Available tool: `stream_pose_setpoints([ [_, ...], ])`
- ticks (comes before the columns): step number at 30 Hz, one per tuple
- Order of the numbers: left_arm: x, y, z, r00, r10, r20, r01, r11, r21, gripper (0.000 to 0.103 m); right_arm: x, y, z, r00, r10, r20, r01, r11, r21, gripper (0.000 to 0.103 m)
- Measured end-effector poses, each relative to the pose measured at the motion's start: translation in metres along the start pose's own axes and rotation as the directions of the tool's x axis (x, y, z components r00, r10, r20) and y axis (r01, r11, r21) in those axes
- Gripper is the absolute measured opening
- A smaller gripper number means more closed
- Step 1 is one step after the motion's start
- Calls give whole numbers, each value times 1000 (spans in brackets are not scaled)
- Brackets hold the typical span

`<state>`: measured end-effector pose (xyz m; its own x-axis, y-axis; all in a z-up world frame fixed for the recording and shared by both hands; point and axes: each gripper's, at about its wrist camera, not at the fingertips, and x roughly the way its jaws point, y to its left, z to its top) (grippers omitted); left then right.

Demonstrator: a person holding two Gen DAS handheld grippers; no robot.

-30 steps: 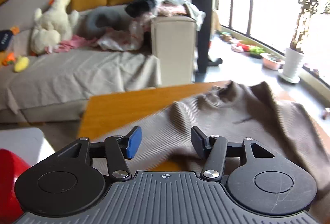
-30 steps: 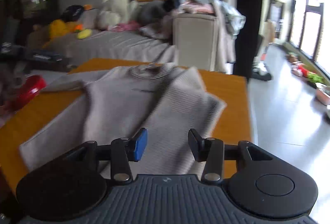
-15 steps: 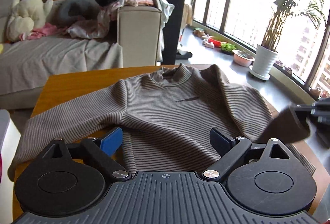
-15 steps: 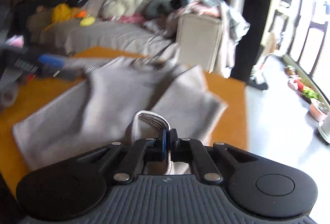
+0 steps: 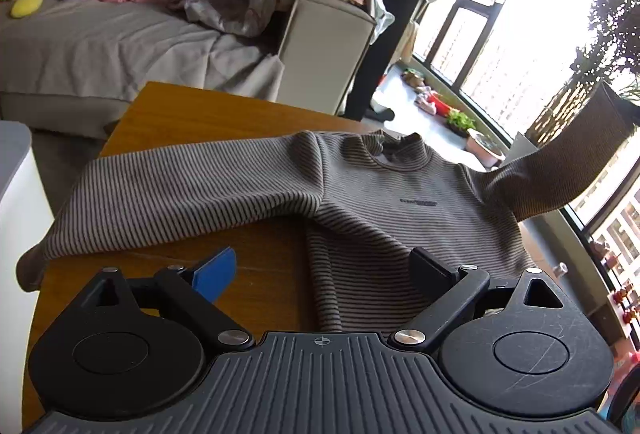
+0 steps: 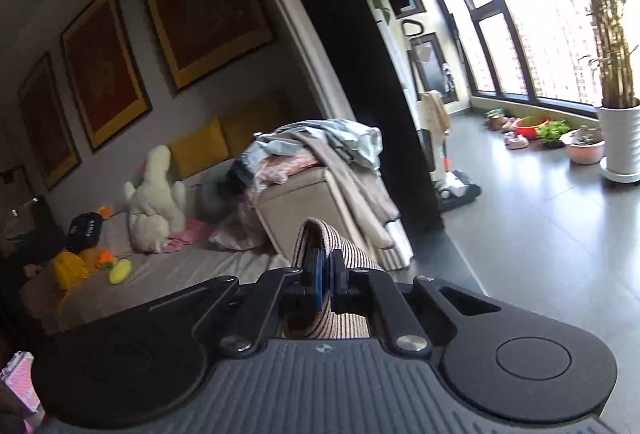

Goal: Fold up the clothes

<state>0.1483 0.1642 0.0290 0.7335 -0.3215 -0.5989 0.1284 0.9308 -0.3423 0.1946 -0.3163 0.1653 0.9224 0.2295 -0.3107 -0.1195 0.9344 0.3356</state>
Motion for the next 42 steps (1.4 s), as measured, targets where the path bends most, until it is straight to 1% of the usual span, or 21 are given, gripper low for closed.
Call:
stream_pose_setpoints([
  [4, -7, 4, -4, 1000, -10, 6, 10, 1000, -16, 97, 40, 57, -5, 994, 98, -48, -100, 994, -51, 3],
  [9, -11, 13, -14, 1000, -8, -12, 8, 999, -52, 98, 89, 127, -11, 970, 214, -115, -226, 968, -107, 5],
  [10, -10, 16, -16, 1000, -6, -20, 5, 998, -60, 97, 94, 134, -15, 971, 211, -117, -225, 966, -127, 5],
  [12, -8, 21, -18, 999, 2, -33, -4, 997, -72, 98, 95, 143, -22, 970, 213, -117, -229, 962, -149, 14],
  [14, -6, 25, -19, 999, 7, -41, -11, 996, -88, 98, 93, 144, -31, 969, 214, -121, -231, 961, -153, 42],
  [17, -7, 37, -18, 999, 11, -30, -14, 992, -128, 97, 86, 140, -49, 971, 195, -141, -219, 959, -180, 51],
  [20, -16, 65, -10, 999, 47, 10, -44, 972, -232, 97, 76, 127, -75, 971, 153, -185, -191, 959, -208, 62],
  [22, -23, 94, -4, 996, 83, 21, -71, 938, -339, 97, 68, 117, -95, 969, 119, -216, -169, 959, -229, 67],
  [25, -29, 139, -2, 994, 113, 3, -97, 862, -497, 94, 57, 102, -123, 964, 70, -255, -136, 958, -251, 69],
  [27, -31, 160, -1, 992, 124, 10, -97, 821, -563, 93, 50, 93, -134, 960, 68, -273, -129, 968, -214, 70],
  [28, -28, 170, -2, 992, 127, -7, -106, 789, -605, 91, 47, 88, -139, 957, 67, -281, -126, 973, -195, 71],
  [31, -16, 197, -8, 997, 76, -32, -76, 693, -717, 88, 41, 81, -141, 958, 75, -277, -118, 982, -145, 73],
  [33, -8, 215, -13, 998, 39, -44, -59, 619, -783, 87, 37, 80, -140, 960, 85, -266, -126, 982, -141, 75],
  [34, -3, 221, -16, 998, 24, -52, -56, 589, -806, 85, 34, 80, -139, 961, 91, -261, -131, 982, -139, 76],
  [36, 7, 226, -21, 997, 14, -76, -71, 565, -822, 79, 31, 79, -137, 964, 99, -248, -137, 980, -142, 79],
  [37, 10, 228, -23, 997, 12, -74, -68, 559, -827, 75, 30, 78, -135, 965, 100, -241, -139, 979, -148, 79],
  [38, 10, 227, -23, 998, 12, -54, -51, 558, -828, 65, 28, 76, -135, 967, 101, -236, -138, 979, -148, 79],
  [39, 8, 225, -21, 999, 26, -38, -46, 569, -821, 57, 25, 75, -135, 968, 101, -232, -138, 979, -149, 79],
  [40, 3, 221, -14, 998, 57, -27, -56, 594, -803, 41, 24, 73, -135, 968, 102, -230, -138, 979, -147, 79],
  [41, -1, 215, -6, 995, 101, -19, -78, 626, -776, 35, 22, 70, -135, 968, 103, -229, -139, 980, -144, 79],
  [42, -6, 206, 4, 988, 157, -6, -111, 673, -731, 27, 20, 67, -136, 969, 103, -227, -137, 980, -141, 79],
])
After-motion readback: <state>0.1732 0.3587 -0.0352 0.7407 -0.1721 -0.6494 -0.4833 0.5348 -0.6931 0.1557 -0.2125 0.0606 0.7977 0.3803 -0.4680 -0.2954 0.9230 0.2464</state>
